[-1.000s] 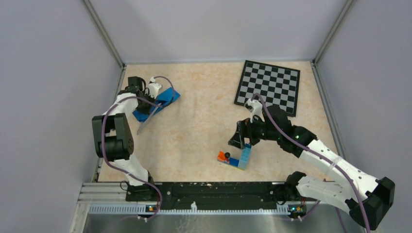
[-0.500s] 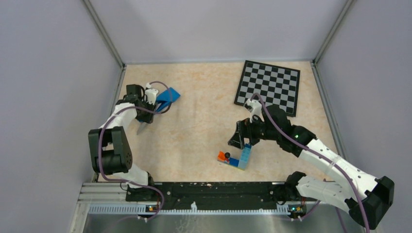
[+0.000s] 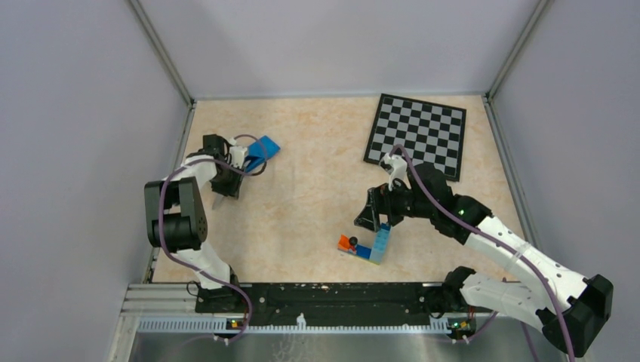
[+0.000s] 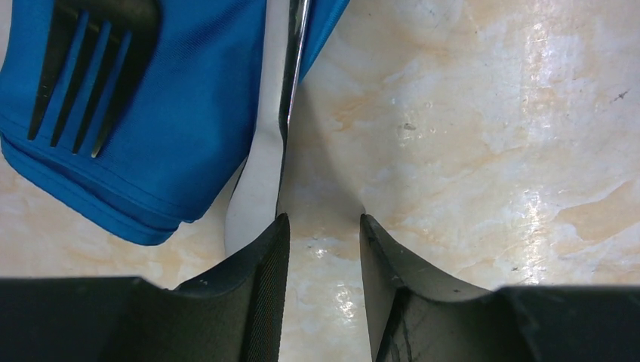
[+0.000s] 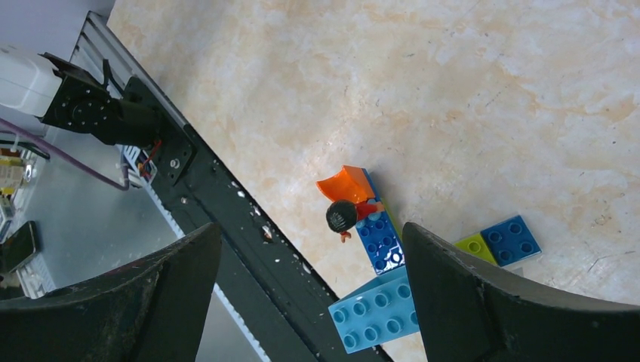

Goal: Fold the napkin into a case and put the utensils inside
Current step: Insert the knife into the folded napkin.

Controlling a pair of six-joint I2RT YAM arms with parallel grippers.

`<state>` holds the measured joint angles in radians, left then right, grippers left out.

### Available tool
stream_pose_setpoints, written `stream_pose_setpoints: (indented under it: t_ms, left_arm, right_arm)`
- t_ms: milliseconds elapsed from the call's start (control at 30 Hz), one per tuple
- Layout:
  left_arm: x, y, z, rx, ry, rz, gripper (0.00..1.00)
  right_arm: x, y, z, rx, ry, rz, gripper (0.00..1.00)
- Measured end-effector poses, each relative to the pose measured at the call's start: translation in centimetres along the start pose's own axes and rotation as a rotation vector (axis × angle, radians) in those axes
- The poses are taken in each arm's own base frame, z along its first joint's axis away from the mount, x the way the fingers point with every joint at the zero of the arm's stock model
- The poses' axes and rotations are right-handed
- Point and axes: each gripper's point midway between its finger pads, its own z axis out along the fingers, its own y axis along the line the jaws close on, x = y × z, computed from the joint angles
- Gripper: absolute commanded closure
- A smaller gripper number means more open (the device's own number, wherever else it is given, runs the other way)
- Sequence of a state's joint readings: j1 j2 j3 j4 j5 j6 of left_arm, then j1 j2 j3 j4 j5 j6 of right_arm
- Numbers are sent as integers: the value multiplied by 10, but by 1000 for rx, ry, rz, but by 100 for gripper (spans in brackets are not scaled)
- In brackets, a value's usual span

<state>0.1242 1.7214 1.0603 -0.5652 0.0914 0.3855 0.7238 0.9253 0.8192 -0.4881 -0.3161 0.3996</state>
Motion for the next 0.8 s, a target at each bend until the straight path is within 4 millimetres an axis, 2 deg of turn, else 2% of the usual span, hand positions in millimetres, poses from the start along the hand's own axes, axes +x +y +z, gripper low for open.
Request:
stream_pose_setpoints:
  t_ms: [167,300,467,600,800]
  left_arm:
    - [2,0,-5,-4,7,-2,53]
    - [-1,1,-18,-20,-11,-13,47]
    - [-5,14,-34,-94,-30,-30,42]
    - [2,26,-35,-117,-16,-68,37]
    - [11,34,-23,-98,22,-124,39]
  right_arm:
    - [0,0,0,0,0,0,12]
    - [0,0,0,-1,0,0,12]
    - [0,1,0,-3,1,0,12]
    - [0,1,0,-3,1,-1,12]
    - [0,0,0,-4,0,-7,12]
